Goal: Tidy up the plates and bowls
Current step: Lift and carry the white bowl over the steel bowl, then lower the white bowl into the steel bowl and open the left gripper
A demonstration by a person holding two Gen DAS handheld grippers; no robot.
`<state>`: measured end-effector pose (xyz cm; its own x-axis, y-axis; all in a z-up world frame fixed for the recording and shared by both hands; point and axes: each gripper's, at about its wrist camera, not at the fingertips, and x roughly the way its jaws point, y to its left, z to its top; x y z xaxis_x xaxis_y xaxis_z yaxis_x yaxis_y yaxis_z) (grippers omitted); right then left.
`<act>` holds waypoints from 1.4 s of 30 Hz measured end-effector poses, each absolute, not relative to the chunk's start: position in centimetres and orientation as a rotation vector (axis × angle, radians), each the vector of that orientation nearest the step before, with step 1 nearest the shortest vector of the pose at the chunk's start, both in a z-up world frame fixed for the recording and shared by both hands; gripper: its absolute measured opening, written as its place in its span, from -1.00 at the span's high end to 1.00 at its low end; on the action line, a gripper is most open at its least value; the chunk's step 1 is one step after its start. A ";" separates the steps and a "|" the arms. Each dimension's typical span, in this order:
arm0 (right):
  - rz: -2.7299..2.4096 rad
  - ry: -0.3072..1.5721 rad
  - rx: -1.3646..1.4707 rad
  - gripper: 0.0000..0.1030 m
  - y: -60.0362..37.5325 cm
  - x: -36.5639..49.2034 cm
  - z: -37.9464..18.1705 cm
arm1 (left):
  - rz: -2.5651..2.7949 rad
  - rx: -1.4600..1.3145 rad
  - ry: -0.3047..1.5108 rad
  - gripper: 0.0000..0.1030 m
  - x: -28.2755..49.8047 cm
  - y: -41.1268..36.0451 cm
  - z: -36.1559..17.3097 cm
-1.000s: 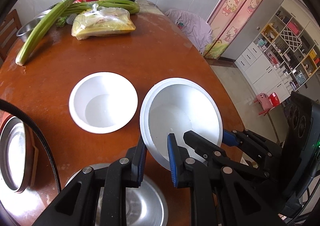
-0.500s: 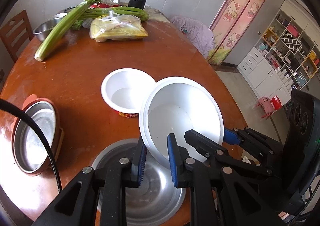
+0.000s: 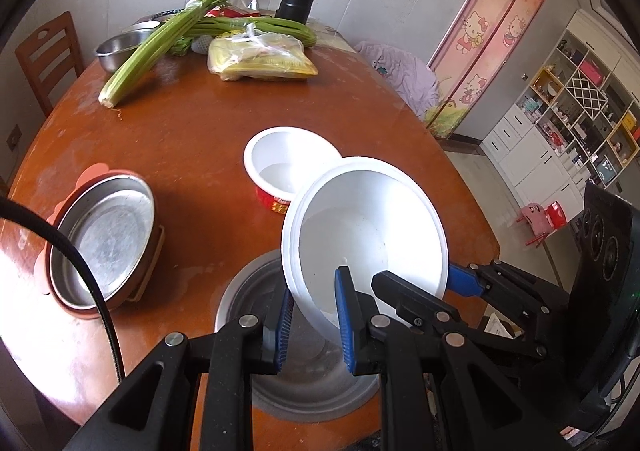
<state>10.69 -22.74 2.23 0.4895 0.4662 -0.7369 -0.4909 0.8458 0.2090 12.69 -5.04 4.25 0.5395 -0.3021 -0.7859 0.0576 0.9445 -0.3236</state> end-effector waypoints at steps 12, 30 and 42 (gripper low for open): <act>0.597 0.937 -0.062 0.24 -21.2 9.3 0.3 | -0.204 -0.259 1.015 0.62 10.9 -4.4 2.5; 0.598 1.006 -0.081 0.24 -20.7 9.3 -2.0 | -0.209 -0.247 1.069 0.62 10.5 -4.6 0.0; 0.588 1.025 -0.097 0.24 -20.6 9.3 -2.9 | -0.193 -0.216 1.079 0.62 10.7 -5.3 -0.7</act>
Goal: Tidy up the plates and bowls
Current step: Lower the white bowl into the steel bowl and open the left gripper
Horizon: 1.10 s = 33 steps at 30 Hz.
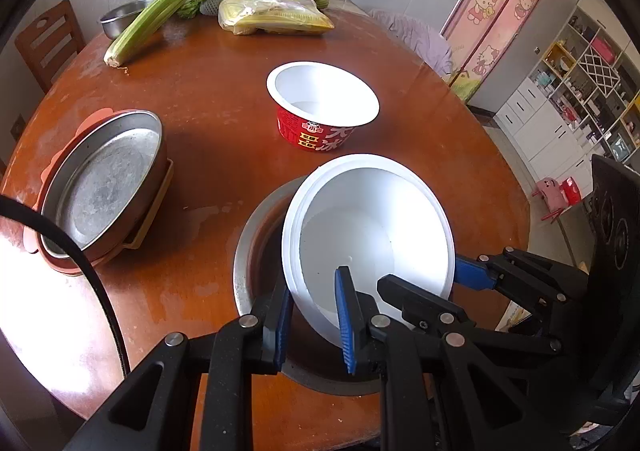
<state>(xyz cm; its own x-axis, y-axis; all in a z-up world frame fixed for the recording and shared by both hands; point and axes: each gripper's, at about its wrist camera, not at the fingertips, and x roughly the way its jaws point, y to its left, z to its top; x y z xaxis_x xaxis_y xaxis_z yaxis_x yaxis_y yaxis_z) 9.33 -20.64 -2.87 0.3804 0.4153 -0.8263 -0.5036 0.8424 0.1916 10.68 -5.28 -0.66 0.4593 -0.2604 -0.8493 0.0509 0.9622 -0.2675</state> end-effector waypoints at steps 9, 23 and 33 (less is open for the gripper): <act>0.578 1.029 -0.108 0.24 -20.5 9.5 -3.1 | -0.191 -0.201 1.088 0.61 10.9 -5.5 -1.1; 0.565 1.016 -0.108 0.24 -20.7 9.4 -2.8 | -0.179 -0.197 1.083 0.59 11.0 -5.1 -1.0; 0.550 0.998 -0.129 0.24 -20.7 9.2 -2.6 | -0.171 -0.200 1.064 0.59 10.8 -4.7 -0.6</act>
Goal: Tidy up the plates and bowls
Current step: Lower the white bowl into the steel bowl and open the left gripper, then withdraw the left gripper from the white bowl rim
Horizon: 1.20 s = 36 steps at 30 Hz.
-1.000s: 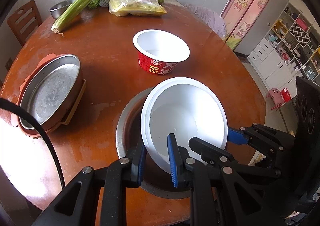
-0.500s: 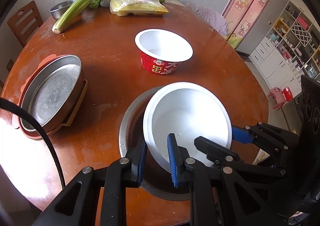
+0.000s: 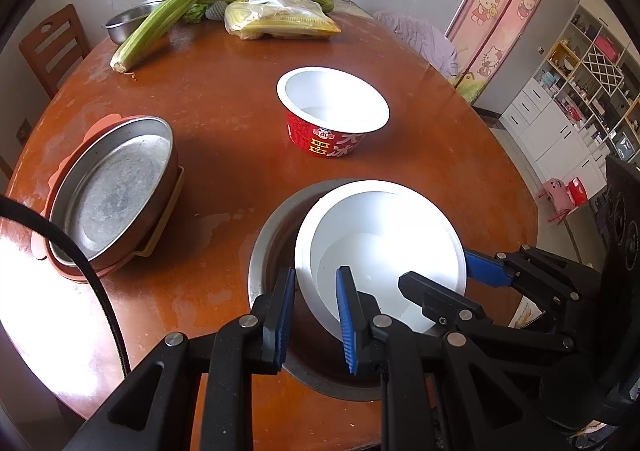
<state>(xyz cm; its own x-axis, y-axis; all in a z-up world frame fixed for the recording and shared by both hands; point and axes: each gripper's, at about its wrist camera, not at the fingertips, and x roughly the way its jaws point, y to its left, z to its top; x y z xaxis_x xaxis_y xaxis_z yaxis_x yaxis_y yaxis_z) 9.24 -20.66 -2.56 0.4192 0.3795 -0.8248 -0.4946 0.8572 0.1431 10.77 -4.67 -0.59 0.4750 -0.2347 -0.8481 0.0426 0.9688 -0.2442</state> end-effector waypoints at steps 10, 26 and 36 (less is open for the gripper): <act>0.515 0.970 -0.151 0.24 -20.4 9.2 -2.1 | -0.180 -0.198 1.044 0.59 10.5 -4.5 0.0; 0.504 0.946 -0.134 0.23 -20.4 9.6 -1.0 | -0.176 -0.183 1.015 0.56 10.6 -4.0 1.5; 0.503 0.946 -0.116 0.22 -20.5 10.3 -0.6 | -0.167 -0.166 1.006 0.31 11.5 -3.9 2.1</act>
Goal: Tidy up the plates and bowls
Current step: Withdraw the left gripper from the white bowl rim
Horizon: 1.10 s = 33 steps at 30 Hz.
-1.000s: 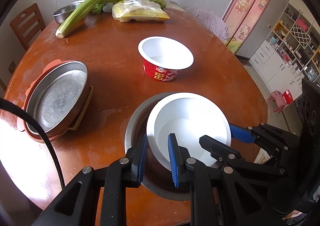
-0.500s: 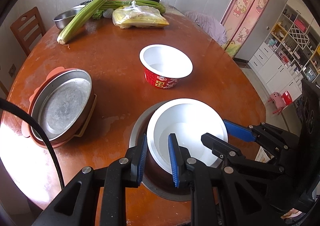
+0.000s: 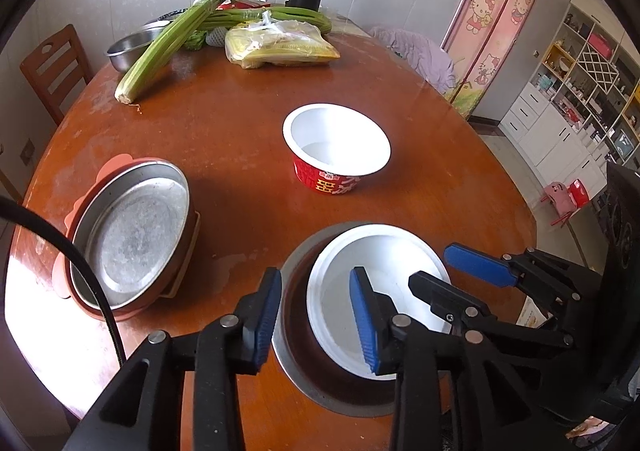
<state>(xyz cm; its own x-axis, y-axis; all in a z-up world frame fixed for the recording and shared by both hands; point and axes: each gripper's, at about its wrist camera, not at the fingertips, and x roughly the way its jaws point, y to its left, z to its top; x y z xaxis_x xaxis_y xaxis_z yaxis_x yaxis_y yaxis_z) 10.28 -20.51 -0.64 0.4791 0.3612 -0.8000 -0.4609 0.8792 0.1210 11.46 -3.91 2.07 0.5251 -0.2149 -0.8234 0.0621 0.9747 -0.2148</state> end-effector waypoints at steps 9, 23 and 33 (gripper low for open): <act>0.500 0.946 -0.096 0.21 -20.6 10.8 -0.5 | -0.153 -0.174 1.001 0.30 12.4 -3.3 2.0; 0.476 0.934 -0.052 0.15 -21.5 13.1 0.0 | -0.139 -0.155 0.992 0.27 14.5 -3.3 2.2; 0.461 0.938 -0.038 0.14 -22.1 14.8 0.2 | -0.144 -0.155 0.995 0.26 16.1 -3.5 2.2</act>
